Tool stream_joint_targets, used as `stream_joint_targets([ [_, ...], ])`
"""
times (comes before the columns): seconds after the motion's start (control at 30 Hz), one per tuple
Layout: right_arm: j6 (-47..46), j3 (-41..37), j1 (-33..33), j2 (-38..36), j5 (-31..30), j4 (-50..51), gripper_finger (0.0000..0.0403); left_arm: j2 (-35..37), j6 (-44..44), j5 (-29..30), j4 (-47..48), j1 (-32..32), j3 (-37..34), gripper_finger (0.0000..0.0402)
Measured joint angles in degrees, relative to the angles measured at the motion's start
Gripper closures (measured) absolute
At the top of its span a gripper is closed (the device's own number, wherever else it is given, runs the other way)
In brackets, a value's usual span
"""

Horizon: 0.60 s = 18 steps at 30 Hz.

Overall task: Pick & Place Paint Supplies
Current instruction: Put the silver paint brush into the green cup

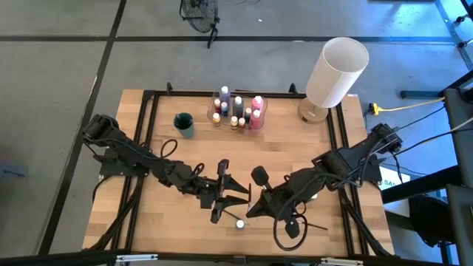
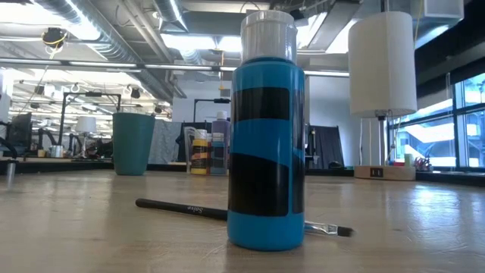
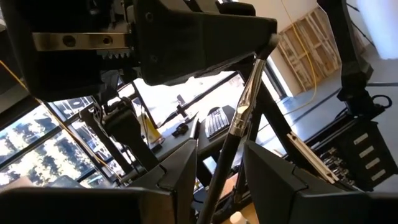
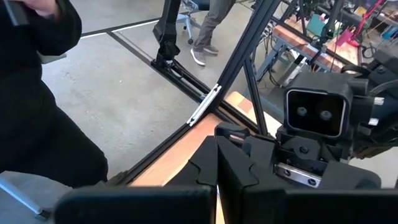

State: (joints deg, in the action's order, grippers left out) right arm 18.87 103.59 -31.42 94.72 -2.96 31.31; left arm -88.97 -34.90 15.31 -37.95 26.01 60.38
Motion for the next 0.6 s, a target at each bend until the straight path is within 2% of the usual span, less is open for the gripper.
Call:
stream_joint_targets([
  [0.6, 1.1, 0.0, 2.8, 0.0, 0.2, -2.4, 0.0403, 0.0, 3.1, 0.1, 0.0, -0.6, 0.0, 0.0274],
])
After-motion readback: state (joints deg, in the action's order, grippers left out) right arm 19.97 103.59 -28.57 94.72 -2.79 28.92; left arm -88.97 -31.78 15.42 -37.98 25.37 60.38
